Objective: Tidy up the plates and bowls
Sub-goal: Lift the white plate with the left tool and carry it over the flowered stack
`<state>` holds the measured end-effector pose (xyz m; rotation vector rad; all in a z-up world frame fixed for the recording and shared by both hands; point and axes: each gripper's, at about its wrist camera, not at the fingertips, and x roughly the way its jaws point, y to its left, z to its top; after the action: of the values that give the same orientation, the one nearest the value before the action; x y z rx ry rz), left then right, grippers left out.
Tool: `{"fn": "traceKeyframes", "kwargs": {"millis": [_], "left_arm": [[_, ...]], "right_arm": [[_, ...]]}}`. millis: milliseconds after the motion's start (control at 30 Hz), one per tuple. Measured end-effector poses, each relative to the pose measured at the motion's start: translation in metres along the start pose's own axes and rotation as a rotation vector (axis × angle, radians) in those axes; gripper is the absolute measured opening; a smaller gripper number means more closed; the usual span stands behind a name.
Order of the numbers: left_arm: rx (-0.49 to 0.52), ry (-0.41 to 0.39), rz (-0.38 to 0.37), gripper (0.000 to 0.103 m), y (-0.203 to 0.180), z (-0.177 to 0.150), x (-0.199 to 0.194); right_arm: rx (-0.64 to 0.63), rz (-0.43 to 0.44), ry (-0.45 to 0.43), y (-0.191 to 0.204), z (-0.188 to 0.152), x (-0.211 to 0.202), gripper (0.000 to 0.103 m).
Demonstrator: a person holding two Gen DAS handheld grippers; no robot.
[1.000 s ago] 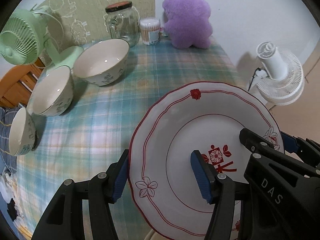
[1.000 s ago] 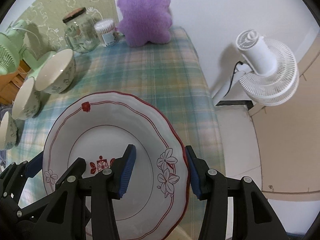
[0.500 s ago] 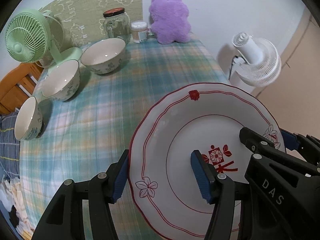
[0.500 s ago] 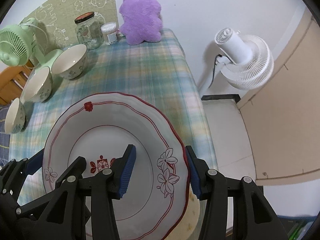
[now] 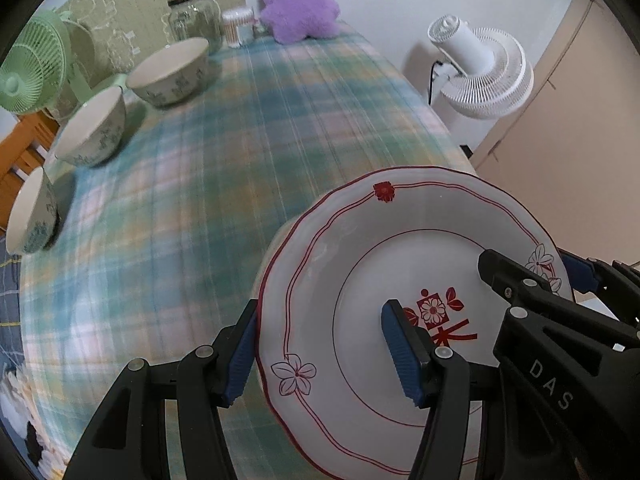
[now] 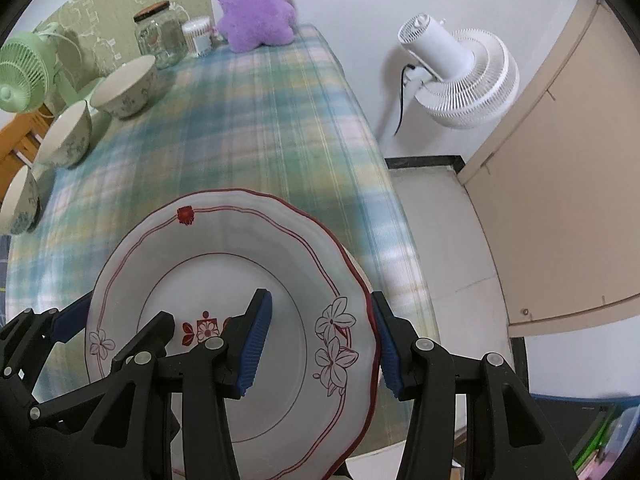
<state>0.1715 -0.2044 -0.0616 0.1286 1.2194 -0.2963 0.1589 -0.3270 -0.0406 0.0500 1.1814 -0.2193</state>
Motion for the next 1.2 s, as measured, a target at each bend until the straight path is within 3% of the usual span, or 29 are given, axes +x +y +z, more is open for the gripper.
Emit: {"fn": "traceKeyframes", "kwargs": {"millis": [267,767,1067,1133,1167,1200], "left_arm": [[-0.028,0.049,0.017,0.061,-0.012,-0.004,0.016],[-0.039,0.042,0.121,0.062,-0.033,-0.005,0.026],[-0.075,0.034,0.135,0.063,-0.035,-0.005,0.026],[-0.082,0.035,0.137,0.063,-0.035,-0.005,0.026],[-0.085,0.034,0.139,0.063,-0.035,-0.005,0.026],[-0.089,0.033,0.14,0.063,-0.035,-0.004,0.026]], "right_arm": [[-0.024,0.021,0.045,-0.013,-0.008,0.021,0.053],[-0.06,0.092,0.131,-0.03,-0.002,0.051,0.052],[-0.075,0.146,0.136,-0.039,-0.001,0.051,0.053],[-0.093,0.123,0.121,-0.042,-0.001,0.045,0.053],[-0.098,0.12,0.115,-0.043,-0.001,0.043,0.052],[-0.103,0.119,0.111,-0.046,-0.001,0.04,0.043]]}}
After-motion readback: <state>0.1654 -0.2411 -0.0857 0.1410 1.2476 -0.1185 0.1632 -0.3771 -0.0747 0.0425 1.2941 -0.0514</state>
